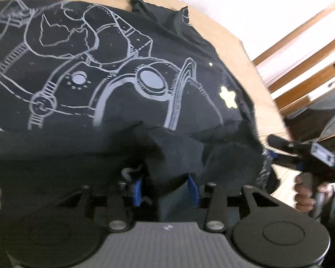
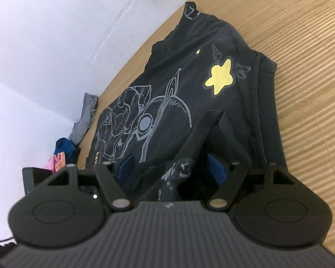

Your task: Fold clothes

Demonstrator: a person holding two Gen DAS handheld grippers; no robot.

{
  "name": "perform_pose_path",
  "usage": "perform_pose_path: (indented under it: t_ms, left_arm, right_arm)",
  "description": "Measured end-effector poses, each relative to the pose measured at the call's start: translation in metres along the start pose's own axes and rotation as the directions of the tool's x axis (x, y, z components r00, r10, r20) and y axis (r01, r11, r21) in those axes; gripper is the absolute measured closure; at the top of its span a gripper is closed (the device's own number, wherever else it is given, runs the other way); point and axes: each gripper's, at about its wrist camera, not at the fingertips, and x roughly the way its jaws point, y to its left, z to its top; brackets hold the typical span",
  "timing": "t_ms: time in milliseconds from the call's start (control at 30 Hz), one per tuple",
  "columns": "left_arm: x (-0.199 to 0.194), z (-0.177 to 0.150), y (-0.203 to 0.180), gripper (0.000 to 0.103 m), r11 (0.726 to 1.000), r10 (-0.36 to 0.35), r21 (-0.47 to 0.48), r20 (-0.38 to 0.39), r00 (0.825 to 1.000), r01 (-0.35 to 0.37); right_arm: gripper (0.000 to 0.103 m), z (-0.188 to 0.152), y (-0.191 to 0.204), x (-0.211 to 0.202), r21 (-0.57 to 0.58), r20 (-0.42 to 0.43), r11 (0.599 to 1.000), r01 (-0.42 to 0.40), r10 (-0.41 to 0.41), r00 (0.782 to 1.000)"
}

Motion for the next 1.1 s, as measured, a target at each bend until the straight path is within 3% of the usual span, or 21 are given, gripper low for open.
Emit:
perform_pose_path:
  t_ms: [100,133,167,200,233,267,433,533,600,633,767,833,933,967,1033,1100]
  left_arm:
    - [0.004,0.003,0.002,0.058,1.000,-0.013,-0.008,0.013,1.000,0.013]
    - [0.005,0.004,0.002,0.060,1.000,-0.006,-0.013,0.021,1.000,0.006]
    - [0.006,0.005,0.002,0.065,1.000,0.003,-0.018,0.030,1.000,-0.002]
    - [0.007,0.006,0.002,0.070,1.000,0.012,-0.023,0.040,0.999,-0.011]
    - [0.007,0.007,0.002,0.083,1.000,0.016,-0.027,0.052,0.999,-0.015]
    - [0.006,0.008,0.002,0.089,0.999,0.024,-0.029,0.071,0.997,-0.022]
    - [-0.006,0.017,-0.007,0.089,0.995,0.096,-0.011,0.213,0.972,-0.096]
    - [0.005,0.024,-0.009,0.089,0.986,0.155,0.023,0.204,0.967,-0.163]
    - [0.013,0.023,-0.013,0.088,0.970,0.217,0.068,0.203,0.955,-0.235]
    - [0.017,0.021,-0.015,0.088,0.961,0.239,0.085,0.207,0.949,-0.261]
    - [0.020,0.020,-0.016,0.087,0.941,0.290,0.108,0.233,0.928,-0.321]
    - [0.017,0.020,-0.018,0.087,0.936,0.301,0.111,0.240,0.923,-0.334]
    - [0.005,0.016,-0.031,0.084,0.913,0.328,0.155,0.268,0.906,-0.377]
    - [-0.001,0.013,-0.036,0.081,0.908,0.330,0.168,0.279,0.902,-0.384]
    - [-0.011,0.009,-0.043,0.080,0.910,0.311,0.183,0.293,0.904,-0.373]
    - [-0.013,0.009,-0.051,0.078,0.922,0.260,0.207,0.289,0.921,-0.326]
  right_arm:
    - [0.034,0.006,-0.012,0.005,0.073,-0.001,0.997,-0.015,0.016,1.000]
    - [0.048,0.007,-0.014,0.005,0.079,0.001,0.997,-0.022,0.022,1.000]
    - [0.071,0.008,-0.014,0.006,0.073,0.001,0.997,-0.028,0.028,1.000]
    - [0.086,0.009,-0.012,0.007,0.046,-0.007,0.999,-0.015,0.016,1.000]
    - [0.098,0.009,-0.007,0.007,0.011,-0.013,1.000,0.003,-0.002,1.000]
    - [0.098,0.010,-0.002,0.007,-0.027,-0.009,1.000,0.007,-0.008,1.000]
    - [0.098,0.027,0.008,0.004,-0.064,0.102,0.998,-0.010,0.016,0.995]
    - [0.098,0.041,-0.002,0.020,-0.052,0.126,0.998,0.042,-0.035,0.991]
    - [0.096,0.044,-0.007,0.039,-0.093,0.100,0.987,0.128,-0.119,0.988]
    - [0.101,0.044,-0.007,0.047,-0.122,0.090,0.978,0.170,-0.159,0.983]
    - [0.097,0.043,0.000,0.049,-0.182,0.123,0.962,0.206,-0.186,0.975]
    - [0.093,0.038,0.008,0.043,-0.216,0.182,0.942,0.256,-0.219,0.959]
    - [0.093,0.024,0.025,0.024,-0.286,0.287,0.885,0.367,-0.286,0.914]
    - [0.093,0.019,0.031,0.019,-0.313,0.294,0.880,0.359,-0.269,0.917]
    - [0.093,0.014,0.039,0.016,-0.384,0.243,0.876,0.292,-0.209,0.947]
    - [0.093,0.009,0.044,0.028,-0.451,0.161,0.861,0.236,-0.182,0.970]
